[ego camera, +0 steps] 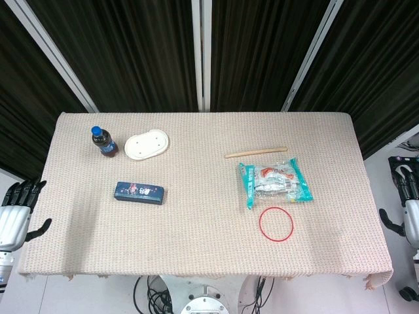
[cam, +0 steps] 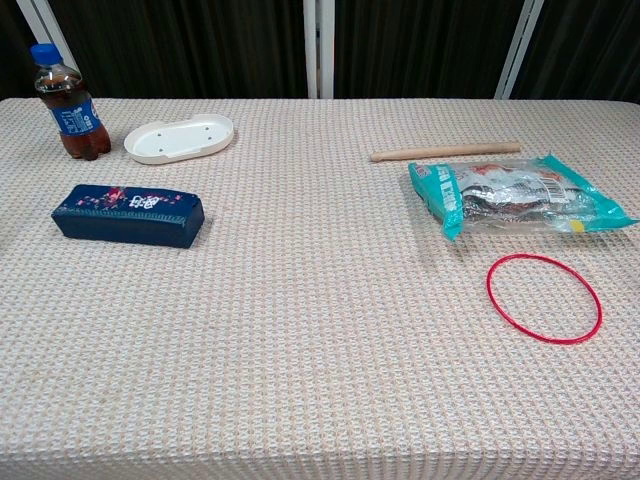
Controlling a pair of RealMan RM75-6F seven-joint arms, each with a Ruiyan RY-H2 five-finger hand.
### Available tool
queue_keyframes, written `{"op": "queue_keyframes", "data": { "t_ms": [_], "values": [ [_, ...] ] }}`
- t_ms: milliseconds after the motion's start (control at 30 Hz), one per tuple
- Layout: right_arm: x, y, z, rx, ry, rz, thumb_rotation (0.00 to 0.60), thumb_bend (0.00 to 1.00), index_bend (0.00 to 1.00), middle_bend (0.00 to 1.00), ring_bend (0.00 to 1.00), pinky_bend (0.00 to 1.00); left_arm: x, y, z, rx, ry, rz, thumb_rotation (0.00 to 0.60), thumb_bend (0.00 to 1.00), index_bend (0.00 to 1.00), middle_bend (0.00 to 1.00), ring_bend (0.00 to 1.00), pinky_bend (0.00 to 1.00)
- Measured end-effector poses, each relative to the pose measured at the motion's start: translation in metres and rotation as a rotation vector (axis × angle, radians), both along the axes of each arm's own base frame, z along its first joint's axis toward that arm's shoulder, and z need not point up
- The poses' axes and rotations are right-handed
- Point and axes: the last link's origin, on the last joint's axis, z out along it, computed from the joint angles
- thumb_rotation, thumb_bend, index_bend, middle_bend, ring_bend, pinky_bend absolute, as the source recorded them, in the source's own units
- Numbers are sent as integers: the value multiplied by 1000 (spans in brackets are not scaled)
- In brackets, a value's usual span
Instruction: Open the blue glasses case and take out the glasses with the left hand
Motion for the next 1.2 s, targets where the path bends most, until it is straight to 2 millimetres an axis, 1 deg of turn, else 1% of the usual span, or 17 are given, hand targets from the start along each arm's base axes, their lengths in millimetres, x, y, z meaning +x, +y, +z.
{"op": "queue_keyframes", "data": {
  "t_ms": [200, 567, 700, 800, 900, 1000, 1200],
  "values": [
    [-1, 3, 3, -17, -11, 4, 600, 272, 0, 0, 0, 0, 4, 4, -1, -5, 3, -16, 600, 283, 52, 0, 0, 47],
    [-6, 2, 7, -24, -23, 6, 600, 271, 0, 0, 0, 0, 20, 7, -9, -52, -10, -44, 600, 284, 41, 0, 0, 47],
    [-4, 0, 9, -20, -21, 12, 600, 271, 0, 0, 0, 0, 27, 9, -14, -95, -39, -52, 600, 313, 31, 0, 0, 46],
    [-3, -1, 10, -19, -20, 19, 600, 273, 0, 0, 0, 0, 35, 14, -21, -147, -63, -66, 600, 350, 23, 0, 0, 46],
    [-2, -2, 10, -11, -19, 24, 600, 273, 0, 0, 0, 0, 44, 23, -32, -203, -68, -83, 600, 353, 16, 0, 0, 45],
    [0, -2, 10, -5, -20, 30, 600, 271, 0, 0, 0, 0, 50, 35, -45, -258, -72, -81, 600, 353, 7, 0, 0, 45],
    [4, -3, 14, -10, -22, 31, 600, 280, 0, 0, 0, 0, 67, 65, -75, -346, -103, -80, 600, 363, 0, 0, 0, 45]
  ]
}}
